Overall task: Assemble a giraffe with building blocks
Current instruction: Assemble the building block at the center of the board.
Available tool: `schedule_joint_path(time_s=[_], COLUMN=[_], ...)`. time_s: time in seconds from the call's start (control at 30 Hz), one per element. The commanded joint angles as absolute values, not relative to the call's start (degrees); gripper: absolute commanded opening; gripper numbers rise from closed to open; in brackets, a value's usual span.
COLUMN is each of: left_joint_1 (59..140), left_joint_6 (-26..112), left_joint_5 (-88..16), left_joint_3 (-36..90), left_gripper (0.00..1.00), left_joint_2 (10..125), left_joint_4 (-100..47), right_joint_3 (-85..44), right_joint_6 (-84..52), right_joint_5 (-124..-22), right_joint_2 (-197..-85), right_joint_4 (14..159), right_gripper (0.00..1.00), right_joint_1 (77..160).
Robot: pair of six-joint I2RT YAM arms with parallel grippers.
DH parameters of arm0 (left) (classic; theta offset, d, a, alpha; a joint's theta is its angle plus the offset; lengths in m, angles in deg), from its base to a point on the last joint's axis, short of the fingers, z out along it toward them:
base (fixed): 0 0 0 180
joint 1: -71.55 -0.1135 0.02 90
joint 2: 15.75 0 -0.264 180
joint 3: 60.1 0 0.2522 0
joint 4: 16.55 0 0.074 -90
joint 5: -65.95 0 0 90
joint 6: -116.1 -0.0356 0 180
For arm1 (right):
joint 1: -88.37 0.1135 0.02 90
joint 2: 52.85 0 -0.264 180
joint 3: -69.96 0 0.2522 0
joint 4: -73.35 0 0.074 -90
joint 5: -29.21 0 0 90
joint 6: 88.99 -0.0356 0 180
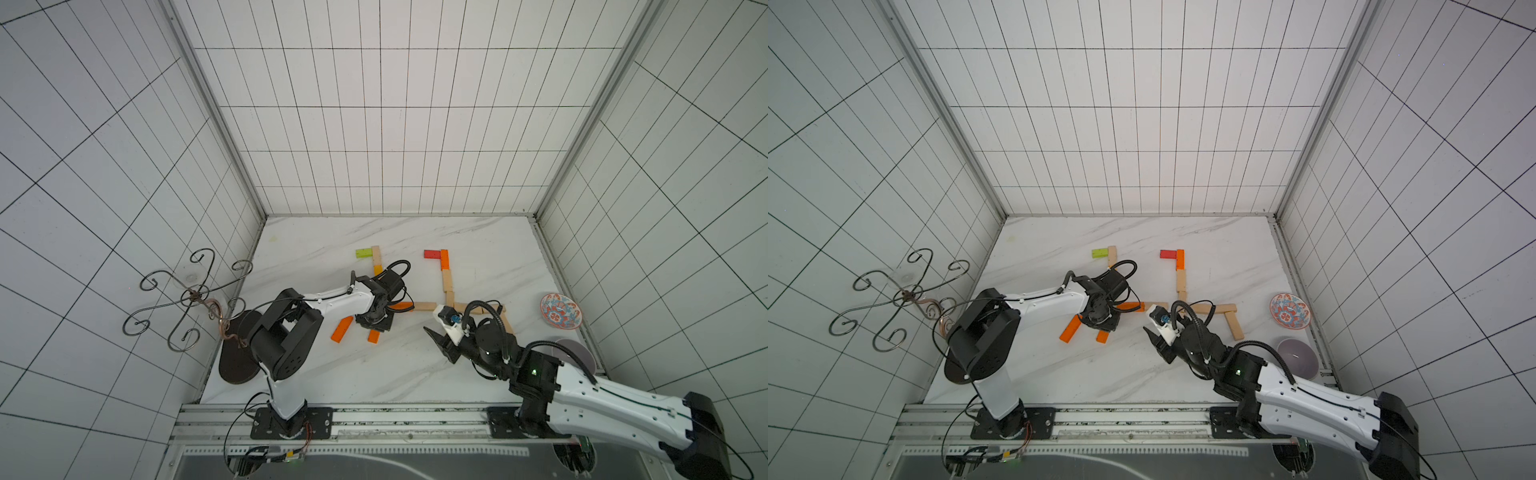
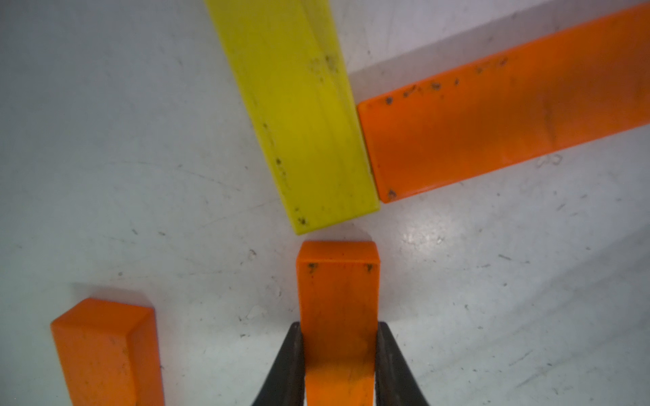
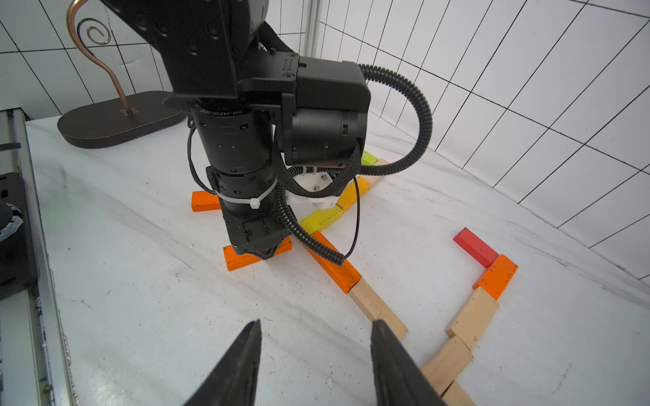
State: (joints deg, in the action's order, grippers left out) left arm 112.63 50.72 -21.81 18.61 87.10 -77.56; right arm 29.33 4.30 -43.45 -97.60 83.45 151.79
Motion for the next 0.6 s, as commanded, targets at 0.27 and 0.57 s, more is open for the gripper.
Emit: schedule_joint_path(time_s=[0.27, 0.57], left_joint_1=[112.2, 111.5], left_joint_6=[51.1, 51.5], left_joint_5=[-22.6, -22.6], left_joint_3=[20.4, 20.2], left_gripper=[0.32, 0.29], left_joint_2=[88.6, 88.1], left_joint_4=[-75.6, -75.2], right_joint_3=[31.2, 31.2], right_joint_6=[4.5, 4.4], right_joint_5=[-42.4, -42.5], right_joint_2=[-97.4, -97.8], right_joint_4=[83.3, 83.3], right_gripper=[0.51, 0.51], right_joint_1=[151.8, 151.8])
